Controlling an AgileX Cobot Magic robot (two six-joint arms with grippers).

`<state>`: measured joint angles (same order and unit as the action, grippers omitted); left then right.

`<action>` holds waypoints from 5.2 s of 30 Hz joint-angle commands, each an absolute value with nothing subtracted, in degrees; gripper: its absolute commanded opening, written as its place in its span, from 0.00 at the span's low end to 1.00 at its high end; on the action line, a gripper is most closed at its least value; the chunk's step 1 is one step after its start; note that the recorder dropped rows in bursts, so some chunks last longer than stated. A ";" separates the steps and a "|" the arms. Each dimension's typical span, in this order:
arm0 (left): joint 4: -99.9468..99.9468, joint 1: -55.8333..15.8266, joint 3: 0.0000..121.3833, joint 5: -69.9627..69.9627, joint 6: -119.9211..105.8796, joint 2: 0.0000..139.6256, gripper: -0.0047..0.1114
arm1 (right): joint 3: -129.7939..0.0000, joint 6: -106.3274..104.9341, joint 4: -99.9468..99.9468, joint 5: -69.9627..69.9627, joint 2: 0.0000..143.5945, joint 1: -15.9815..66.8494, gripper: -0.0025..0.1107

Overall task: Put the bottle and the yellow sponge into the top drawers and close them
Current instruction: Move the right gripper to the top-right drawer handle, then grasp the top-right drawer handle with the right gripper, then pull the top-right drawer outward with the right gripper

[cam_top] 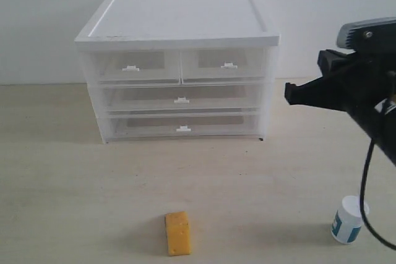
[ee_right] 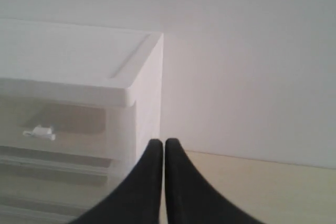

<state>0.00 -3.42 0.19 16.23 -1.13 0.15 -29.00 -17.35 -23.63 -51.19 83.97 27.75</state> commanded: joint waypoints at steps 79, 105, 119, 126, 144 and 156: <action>-0.66 -3.88 0.00 15.98 -0.81 0.00 0.08 | -59.30 -13.66 -34.30 -69.42 121.70 38.89 0.55; -0.66 -3.88 0.00 15.86 -0.81 0.00 0.08 | -55.62 -12.51 -29.61 -69.96 118.52 36.83 0.55; -0.66 -3.88 0.00 15.97 -0.81 0.00 0.08 | -58.31 -17.44 -24.47 -60.85 118.52 36.53 0.50; -0.66 -3.88 0.00 15.87 -0.81 0.00 0.08 | -58.84 -17.30 -26.15 -61.85 118.52 36.53 0.48; -0.66 -3.88 0.00 15.97 -0.81 0.00 0.08 | -55.37 -17.10 -32.82 -64.03 117.15 39.50 0.02; -0.66 -3.88 0.00 15.97 -0.81 0.00 0.08 | -41.11 -16.42 -34.19 -68.26 108.27 44.56 0.02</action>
